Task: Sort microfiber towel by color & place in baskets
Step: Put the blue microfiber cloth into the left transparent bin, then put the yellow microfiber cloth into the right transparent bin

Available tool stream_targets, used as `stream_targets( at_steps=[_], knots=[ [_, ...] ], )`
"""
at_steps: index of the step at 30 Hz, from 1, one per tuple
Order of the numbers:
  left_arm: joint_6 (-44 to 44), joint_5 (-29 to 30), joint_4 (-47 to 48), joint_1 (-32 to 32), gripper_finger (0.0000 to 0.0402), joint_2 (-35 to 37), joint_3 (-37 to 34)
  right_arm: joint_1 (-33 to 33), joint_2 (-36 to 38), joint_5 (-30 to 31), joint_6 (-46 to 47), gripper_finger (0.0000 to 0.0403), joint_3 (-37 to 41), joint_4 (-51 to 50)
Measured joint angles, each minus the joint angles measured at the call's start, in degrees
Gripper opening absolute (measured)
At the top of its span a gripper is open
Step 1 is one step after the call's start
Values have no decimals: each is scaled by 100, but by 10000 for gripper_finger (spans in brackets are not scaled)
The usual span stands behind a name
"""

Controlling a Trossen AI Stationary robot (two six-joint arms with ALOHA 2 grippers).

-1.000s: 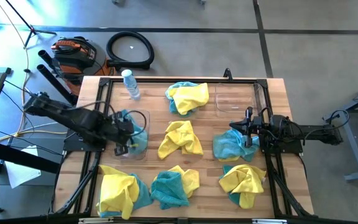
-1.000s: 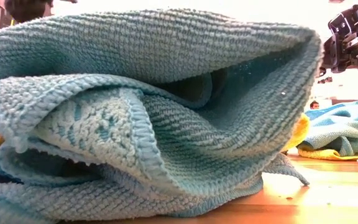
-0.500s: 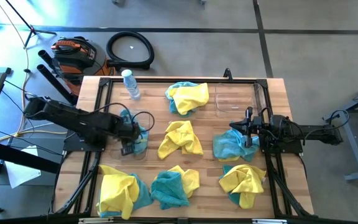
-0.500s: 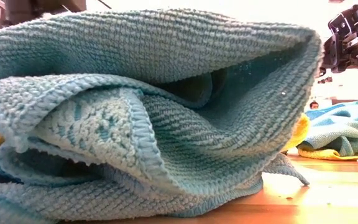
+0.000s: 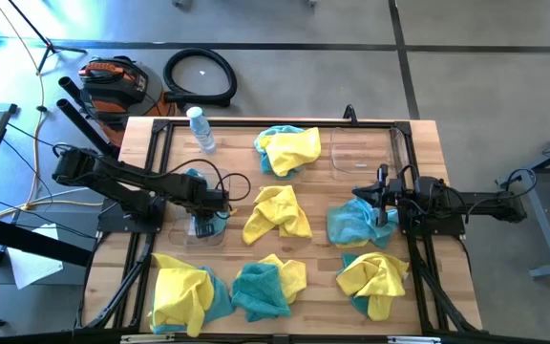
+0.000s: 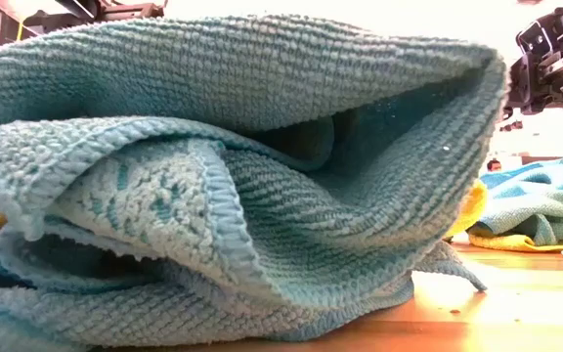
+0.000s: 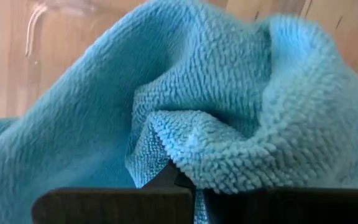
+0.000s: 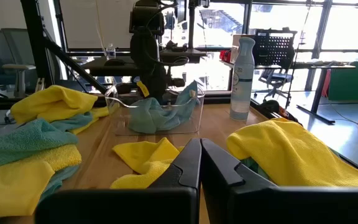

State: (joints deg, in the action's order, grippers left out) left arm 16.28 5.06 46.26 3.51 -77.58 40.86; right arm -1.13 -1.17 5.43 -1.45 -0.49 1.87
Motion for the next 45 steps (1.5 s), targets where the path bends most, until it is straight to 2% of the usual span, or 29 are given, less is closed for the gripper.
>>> stream_targets(
  at_steps=[8, 17, 27, 35, 41, 45],
  knots=[
    [-1, -5, -133, 0, 4, -38, 0, -2, 0, 0, -2, 0, 0, 0],
    [12, -22, -57, 2, 70, -34, 2, -2, 0, -1, -1, 0, 0, 0],
    [621, -157, 1217, 2, 83, 49, 704, -1, 0, 0, -1, 0, 0, 0],
    [1523, -383, 1898, 68, 83, 725, 1554, 0, 0, 0, 0, 0, 0, 0],
    [2498, -281, 2018, 228, 83, 1238, 2024, 0, 1, 0, 0, 0, 0, 0],
    [3364, 8, 2006, 412, 83, 1431, 2190, -2, 2, -2, 0, 0, 0, 0]
  ],
)
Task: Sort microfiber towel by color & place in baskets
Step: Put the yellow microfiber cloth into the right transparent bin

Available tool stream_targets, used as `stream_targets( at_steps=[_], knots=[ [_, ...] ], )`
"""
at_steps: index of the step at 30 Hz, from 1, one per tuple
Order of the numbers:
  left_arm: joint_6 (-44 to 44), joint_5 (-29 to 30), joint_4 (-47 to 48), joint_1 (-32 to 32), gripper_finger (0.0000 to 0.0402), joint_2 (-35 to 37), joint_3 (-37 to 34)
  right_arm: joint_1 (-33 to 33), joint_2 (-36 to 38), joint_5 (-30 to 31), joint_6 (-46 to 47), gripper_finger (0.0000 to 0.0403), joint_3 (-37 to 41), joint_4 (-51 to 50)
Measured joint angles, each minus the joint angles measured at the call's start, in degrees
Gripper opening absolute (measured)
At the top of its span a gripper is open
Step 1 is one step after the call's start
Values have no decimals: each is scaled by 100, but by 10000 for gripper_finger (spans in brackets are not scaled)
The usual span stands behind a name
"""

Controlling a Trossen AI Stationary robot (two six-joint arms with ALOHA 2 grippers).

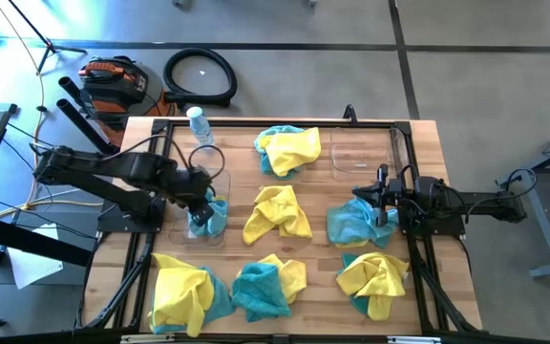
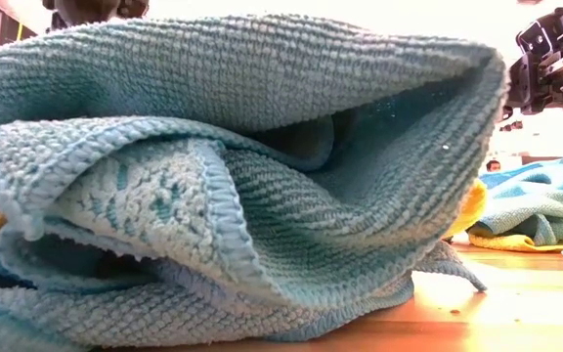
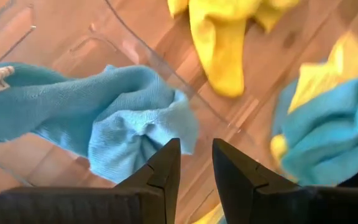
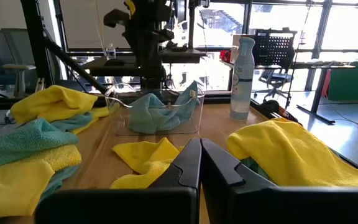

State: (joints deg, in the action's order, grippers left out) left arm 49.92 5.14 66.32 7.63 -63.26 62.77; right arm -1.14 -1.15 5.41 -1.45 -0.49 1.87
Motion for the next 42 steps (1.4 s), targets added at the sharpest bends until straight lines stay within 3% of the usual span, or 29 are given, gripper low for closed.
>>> stream_targets(
  at_steps=[4, 9, 15, 22, 26, 34, 42],
  knots=[
    [669, 390, -27, 305, 83, 54, -1, 2, 1, 0, 0, 0, 0, 0],
    [889, 826, -62, 684, 83, -30, -16, 2, -2, 44, -2, 0, 0, 3],
    [367, 1304, -450, 925, 83, -46, -16, 2, 0, 354, 390, 0, -79, 119],
    [-760, 1738, -691, 871, 83, 134, -93, 50, -457, 851, 405, 0, -1173, -447],
    [-1233, 1707, -687, 656, 83, 451, -425, 218, -1519, 1294, 433, 0, -2237, -1185],
    [-2001, 1287, -1273, 351, 83, 1565, -1289, 514, -4575, 1858, 520, 0, -4651, -2696],
    [-2521, 1284, -1415, 268, 83, 2752, -1803, 213, -6936, 2139, 1204, 0, -7110, -4626]
  ],
)
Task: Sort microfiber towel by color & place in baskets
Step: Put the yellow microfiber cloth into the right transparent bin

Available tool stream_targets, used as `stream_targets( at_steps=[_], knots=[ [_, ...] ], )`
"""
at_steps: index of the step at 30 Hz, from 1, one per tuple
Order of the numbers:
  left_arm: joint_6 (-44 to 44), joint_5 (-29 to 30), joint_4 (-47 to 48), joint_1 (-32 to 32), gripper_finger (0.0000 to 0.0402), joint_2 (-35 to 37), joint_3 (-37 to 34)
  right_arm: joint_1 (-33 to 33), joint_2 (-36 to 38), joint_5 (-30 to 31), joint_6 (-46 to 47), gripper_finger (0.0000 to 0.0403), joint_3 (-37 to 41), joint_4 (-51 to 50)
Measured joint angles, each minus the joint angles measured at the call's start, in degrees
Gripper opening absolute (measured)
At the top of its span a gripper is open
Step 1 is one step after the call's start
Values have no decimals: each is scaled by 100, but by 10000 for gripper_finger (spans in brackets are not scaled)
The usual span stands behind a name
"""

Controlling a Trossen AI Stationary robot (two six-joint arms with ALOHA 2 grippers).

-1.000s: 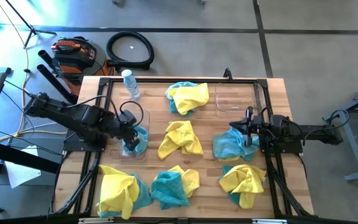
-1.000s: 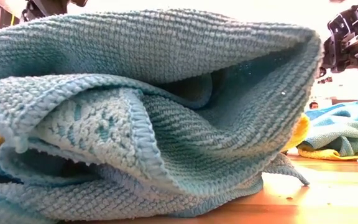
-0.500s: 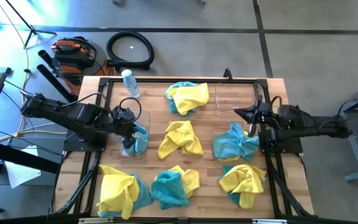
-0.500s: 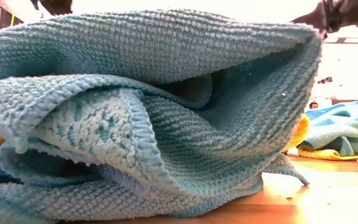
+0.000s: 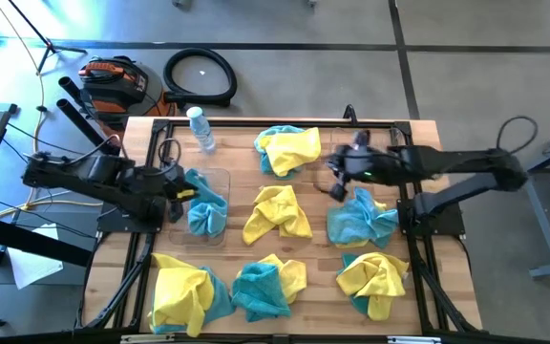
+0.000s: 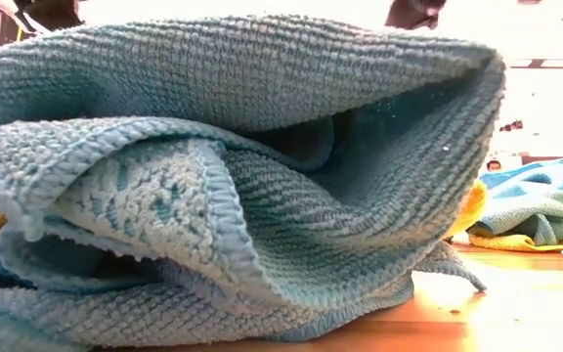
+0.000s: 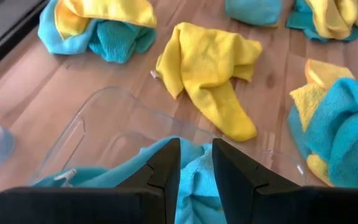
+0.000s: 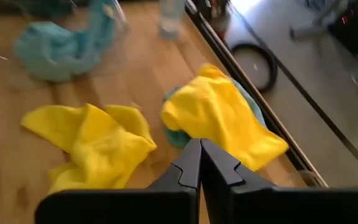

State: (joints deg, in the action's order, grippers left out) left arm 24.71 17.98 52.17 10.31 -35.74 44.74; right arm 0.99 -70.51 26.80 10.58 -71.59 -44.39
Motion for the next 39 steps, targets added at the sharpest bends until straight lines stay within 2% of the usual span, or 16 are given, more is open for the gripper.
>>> stream_targets(
  at_steps=[9, 18, 22, 25, 30, 35, 39],
  knots=[
    [-398, 13, 35, -57, 83, 778, -308, -1124, -2102, -120, 1205, 0, -2267, -1511],
    [-383, -83, 14, -55, 83, 1003, -527, -1918, -4022, -1352, 607, 0, -3799, -1898],
    [-382, -92, 16, -55, 83, 1000, -527, -2141, -4682, -1593, 455, 1, -4162, -2113],
    [-380, -94, 17, -55, 83, 1000, -527, -2280, -5015, -1989, 440, 5, -4278, -2128],
    [-367, -94, 19, -55, 83, 1000, -527, -2485, -5285, -2397, 723, 61, -4278, -2140],
    [-326, -92, 21, -55, 83, 1000, -527, -2544, -5392, -2100, 542, 133, -4287, -2093],
    [-313, -72, 21, -55, 83, 1000, -527, -2542, -5529, -2023, 140, 162, -4287, -2076]
  ],
)
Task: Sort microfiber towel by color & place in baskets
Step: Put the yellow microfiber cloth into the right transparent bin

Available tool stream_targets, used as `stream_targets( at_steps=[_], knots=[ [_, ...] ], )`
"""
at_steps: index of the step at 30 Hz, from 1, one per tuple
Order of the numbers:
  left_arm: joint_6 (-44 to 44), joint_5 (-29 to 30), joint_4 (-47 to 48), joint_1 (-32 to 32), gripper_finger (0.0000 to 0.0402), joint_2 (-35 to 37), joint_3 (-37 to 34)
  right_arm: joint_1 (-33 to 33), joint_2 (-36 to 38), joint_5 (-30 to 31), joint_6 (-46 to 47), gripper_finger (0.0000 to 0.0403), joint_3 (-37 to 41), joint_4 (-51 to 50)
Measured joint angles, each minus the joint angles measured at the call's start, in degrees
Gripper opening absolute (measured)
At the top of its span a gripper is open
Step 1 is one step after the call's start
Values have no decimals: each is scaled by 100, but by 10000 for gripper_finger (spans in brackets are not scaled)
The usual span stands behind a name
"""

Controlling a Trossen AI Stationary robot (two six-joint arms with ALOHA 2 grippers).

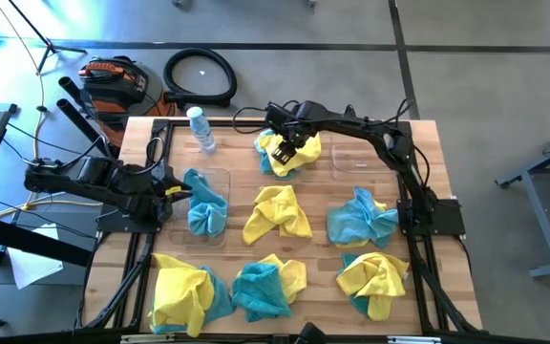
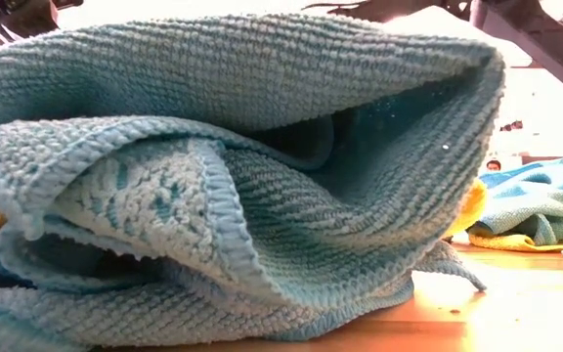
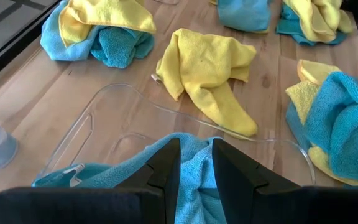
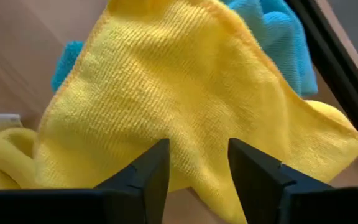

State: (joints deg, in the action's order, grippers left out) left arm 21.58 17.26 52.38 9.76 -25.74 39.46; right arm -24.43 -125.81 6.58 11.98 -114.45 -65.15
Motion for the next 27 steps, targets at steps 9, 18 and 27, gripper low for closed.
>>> stream_targets(
  at_steps=[9, 18, 27],
  knots=[
    [87, 57, 2, 0, 83, 0, 0, 4, -320, -113, -547, 164, 0, 86],
    [83, 205, 4, 0, 83, 0, 0, -28, -342, -127, -550, 11, 0, 70],
    [98, 205, 9, 0, 83, -2, 0, -15, 7, -39, -380, 6, 7, -448]
  ],
)
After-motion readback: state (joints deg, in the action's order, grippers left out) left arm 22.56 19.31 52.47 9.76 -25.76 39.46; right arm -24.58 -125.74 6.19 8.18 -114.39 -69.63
